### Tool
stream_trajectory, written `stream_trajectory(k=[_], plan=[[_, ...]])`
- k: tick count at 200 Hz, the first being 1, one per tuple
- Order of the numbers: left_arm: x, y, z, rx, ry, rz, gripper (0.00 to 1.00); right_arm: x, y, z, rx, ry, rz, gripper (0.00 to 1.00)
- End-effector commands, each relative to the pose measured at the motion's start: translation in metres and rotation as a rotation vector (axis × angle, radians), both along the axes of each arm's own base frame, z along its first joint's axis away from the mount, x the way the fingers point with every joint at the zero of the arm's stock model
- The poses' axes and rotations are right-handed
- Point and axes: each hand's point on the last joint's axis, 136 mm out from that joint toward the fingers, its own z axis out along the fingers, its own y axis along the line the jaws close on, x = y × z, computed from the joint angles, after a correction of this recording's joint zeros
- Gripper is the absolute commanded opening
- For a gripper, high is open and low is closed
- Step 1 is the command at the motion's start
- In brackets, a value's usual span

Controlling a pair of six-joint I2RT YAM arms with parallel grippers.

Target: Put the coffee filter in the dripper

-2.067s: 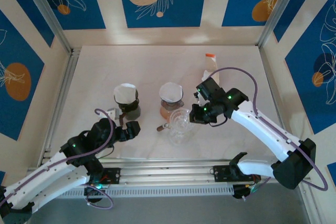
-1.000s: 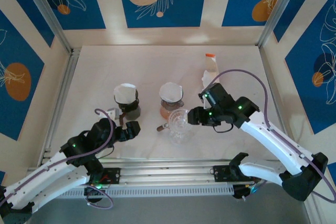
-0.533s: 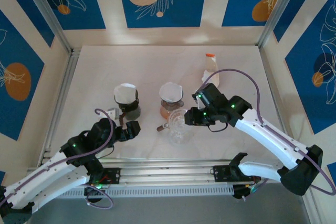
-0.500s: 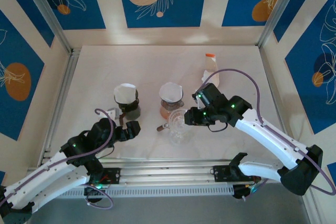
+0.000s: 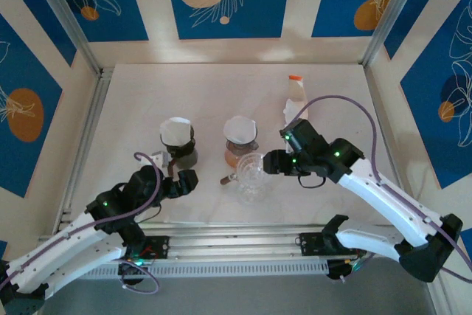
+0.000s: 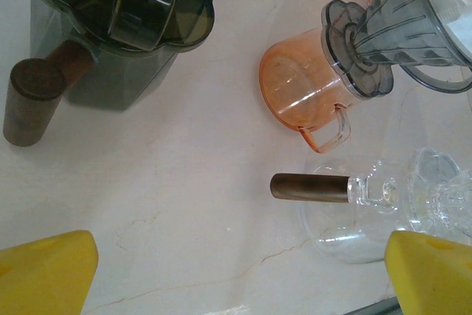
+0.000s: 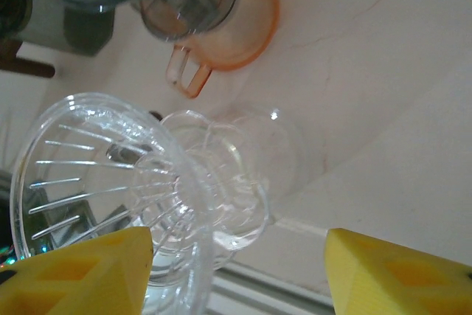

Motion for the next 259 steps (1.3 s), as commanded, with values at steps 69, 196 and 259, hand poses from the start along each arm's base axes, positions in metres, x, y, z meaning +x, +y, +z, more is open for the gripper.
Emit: stream_trajectory(k=[69, 196, 259], plan=[[0.002, -0.007, 0.006, -0.009, -0.005, -0.030, 1.00, 0.136, -0.066, -0.027, -0.338, -0.117, -0.171, 0.52], [0.003, -0.012, 0.003, -0.002, 0.006, -0.044, 1.00, 0.233, -0.105, -0.101, -0.577, -0.120, -0.231, 0.38], [0.004, -0.011, 0.004, 0.003, 0.003, -0.039, 1.00, 0.251, -0.116, -0.112, -0.639, -0.114, -0.250, 0.34]])
